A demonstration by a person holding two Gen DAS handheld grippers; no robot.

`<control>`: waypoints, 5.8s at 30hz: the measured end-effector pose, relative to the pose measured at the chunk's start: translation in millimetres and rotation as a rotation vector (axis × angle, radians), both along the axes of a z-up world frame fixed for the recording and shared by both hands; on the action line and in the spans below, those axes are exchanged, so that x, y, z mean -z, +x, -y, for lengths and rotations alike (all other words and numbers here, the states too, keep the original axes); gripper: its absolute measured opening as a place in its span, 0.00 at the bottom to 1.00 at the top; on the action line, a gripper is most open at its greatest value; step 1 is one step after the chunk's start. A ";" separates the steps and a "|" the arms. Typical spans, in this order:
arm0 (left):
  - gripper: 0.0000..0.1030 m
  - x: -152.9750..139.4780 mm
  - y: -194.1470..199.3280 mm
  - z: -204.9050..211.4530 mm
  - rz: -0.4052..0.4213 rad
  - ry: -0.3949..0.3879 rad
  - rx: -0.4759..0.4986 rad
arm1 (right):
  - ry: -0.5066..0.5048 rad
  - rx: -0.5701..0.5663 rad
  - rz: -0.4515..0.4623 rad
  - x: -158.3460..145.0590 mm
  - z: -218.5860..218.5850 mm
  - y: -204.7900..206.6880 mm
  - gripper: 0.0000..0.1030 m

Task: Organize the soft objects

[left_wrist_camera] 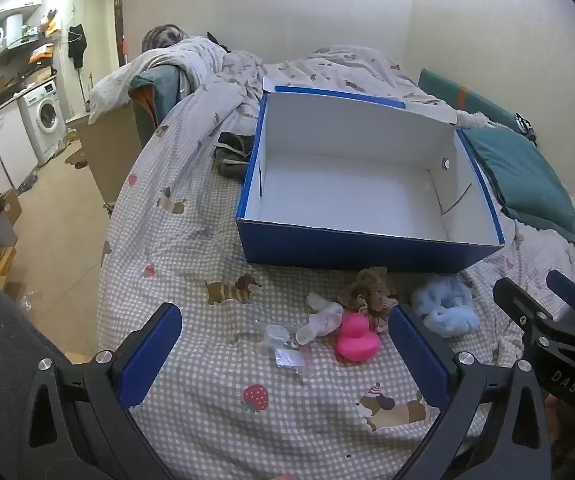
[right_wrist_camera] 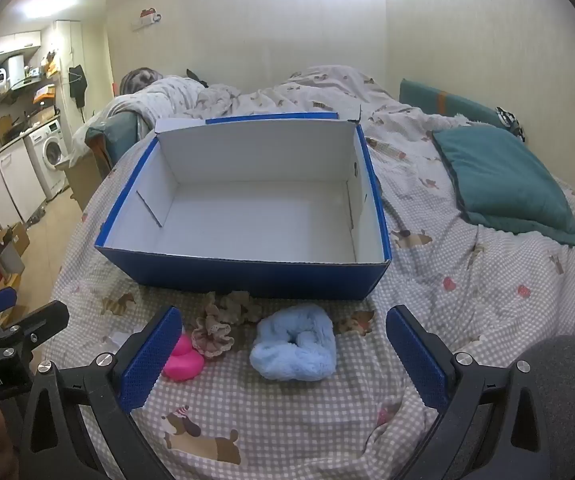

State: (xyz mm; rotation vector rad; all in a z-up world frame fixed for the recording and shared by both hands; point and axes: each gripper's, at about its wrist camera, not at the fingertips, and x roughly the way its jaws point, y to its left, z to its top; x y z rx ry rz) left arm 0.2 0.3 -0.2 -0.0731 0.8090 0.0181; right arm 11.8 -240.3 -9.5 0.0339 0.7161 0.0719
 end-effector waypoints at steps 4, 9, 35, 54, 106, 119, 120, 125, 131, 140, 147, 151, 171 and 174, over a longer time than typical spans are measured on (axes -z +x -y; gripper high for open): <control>1.00 -0.1 0.0 -0.1 0.004 0.006 0.001 | 0.001 0.000 0.002 0.6 -0.7 0.3 1.00; 1.00 -0.9 0.6 -3.4 0.004 0.004 0.002 | -0.001 0.000 0.001 1.5 -1.3 0.6 1.00; 1.00 0.0 -1.1 -4.1 0.011 0.016 -0.013 | -0.012 0.003 -0.001 3.2 -2.4 0.7 1.00; 1.00 0.9 -0.5 -3.1 0.012 0.019 -0.013 | -0.017 0.002 -0.002 3.5 -2.5 0.4 1.00; 1.00 1.4 -0.1 -0.8 0.009 0.023 -0.012 | -0.014 0.006 0.000 2.9 -1.7 -1.0 1.00; 1.00 -4.5 10.6 0.1 -0.030 0.024 -0.013 | 0.074 -0.014 -0.130 3.9 15.6 23.0 1.00; 1.00 -7.2 12.2 -1.1 -0.034 0.026 -0.012 | 0.078 -0.015 -0.147 3.5 17.3 26.8 1.00; 1.00 -11.4 28.3 -2.6 -0.078 0.036 -0.003 | 0.107 -0.017 -0.204 -2.5 25.7 42.9 1.00; 1.00 -9.8 59.2 -5.8 -0.156 0.070 0.010 | 0.165 -0.058 -0.323 3.9 39.4 65.6 1.00; 1.00 18.5 95.0 -23.2 -0.322 0.007 0.007 | 0.245 0.014 -0.524 43.5 59.2 96.0 1.00; 1.00 57.5 101.2 -39.5 -0.429 -0.029 -0.047 | 0.155 -0.034 -0.640 87.7 23.7 111.5 1.00; 1.00 70.3 102.6 -41.2 -0.468 0.024 -0.063 | 0.090 -0.055 -0.654 103.5 2.8 119.0 1.00; 0.42 149.1 107.9 5.0 -0.675 0.001 0.088 | 0.238 -0.154 -0.495 77.8 27.6 93.1 0.15; 0.21 146.2 109.9 1.2 -0.672 -0.034 0.077 | 0.229 -0.163 -0.464 68.8 30.1 88.3 0.15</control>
